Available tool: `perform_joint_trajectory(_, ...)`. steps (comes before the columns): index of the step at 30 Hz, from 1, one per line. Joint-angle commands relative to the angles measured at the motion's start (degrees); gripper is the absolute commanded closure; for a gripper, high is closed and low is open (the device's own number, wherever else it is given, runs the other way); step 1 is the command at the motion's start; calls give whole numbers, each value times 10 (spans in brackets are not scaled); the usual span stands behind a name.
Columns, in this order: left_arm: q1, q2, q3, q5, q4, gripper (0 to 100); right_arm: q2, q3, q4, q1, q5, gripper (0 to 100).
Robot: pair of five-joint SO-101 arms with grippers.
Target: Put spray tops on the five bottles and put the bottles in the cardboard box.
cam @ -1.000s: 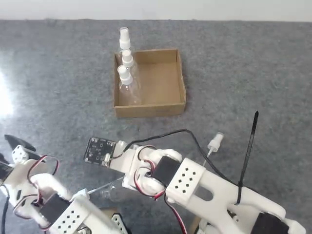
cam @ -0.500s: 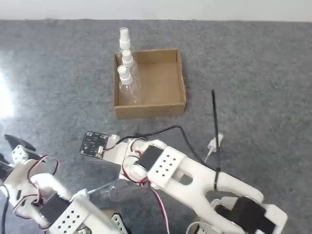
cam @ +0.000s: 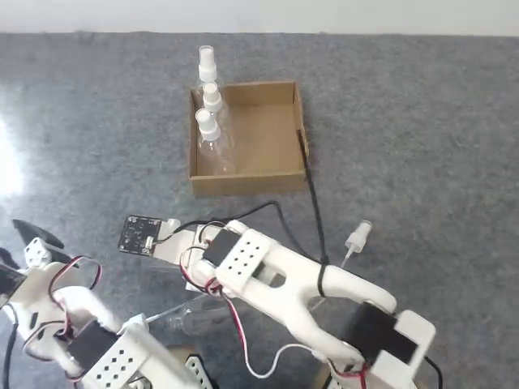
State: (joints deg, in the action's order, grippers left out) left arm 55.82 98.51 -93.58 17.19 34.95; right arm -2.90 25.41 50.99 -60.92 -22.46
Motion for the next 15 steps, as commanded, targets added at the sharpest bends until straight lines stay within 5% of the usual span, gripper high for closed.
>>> perform_joint_trajectory(1, -4, 11, 35, 6, -13, 844, -6, -47, -12, 9, -7, 670)
perform_joint_trajectory(5, -4, 11, 34, 6, -13, 844, -17, -50, -12, 10, -7, 678)
perform_joint_trajectory(15, -4, 11, 34, 6, -13, 844, -14, -66, -5, 41, -6, 893)
